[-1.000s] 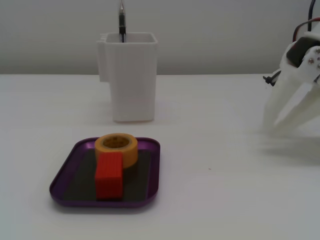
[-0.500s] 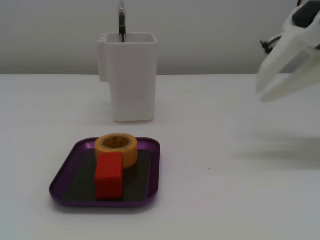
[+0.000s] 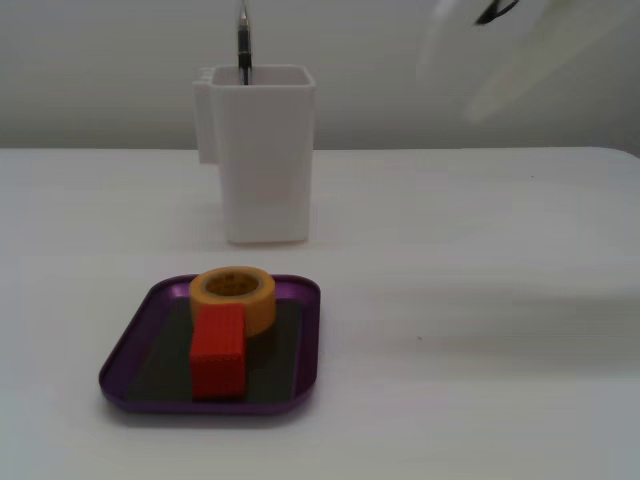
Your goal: Remove the cube from the box.
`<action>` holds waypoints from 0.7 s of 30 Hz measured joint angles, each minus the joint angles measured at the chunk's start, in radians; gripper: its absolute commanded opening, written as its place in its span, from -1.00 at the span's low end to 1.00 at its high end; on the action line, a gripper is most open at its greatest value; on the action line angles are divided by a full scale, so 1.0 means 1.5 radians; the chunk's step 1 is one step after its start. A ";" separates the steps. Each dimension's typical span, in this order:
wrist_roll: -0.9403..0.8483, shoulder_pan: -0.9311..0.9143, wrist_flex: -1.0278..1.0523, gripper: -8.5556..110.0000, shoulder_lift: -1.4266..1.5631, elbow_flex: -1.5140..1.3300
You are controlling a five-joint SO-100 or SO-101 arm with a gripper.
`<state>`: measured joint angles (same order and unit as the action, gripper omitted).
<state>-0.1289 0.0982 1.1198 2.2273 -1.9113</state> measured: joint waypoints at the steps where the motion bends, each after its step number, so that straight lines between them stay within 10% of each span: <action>1: 0.028 0.015 0.010 -0.61 -0.064 0.047; 21: 0.193 0.074 0.062 -0.59 -0.820 0.715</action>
<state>0.1611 0.2086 1.2134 0.9971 -0.8391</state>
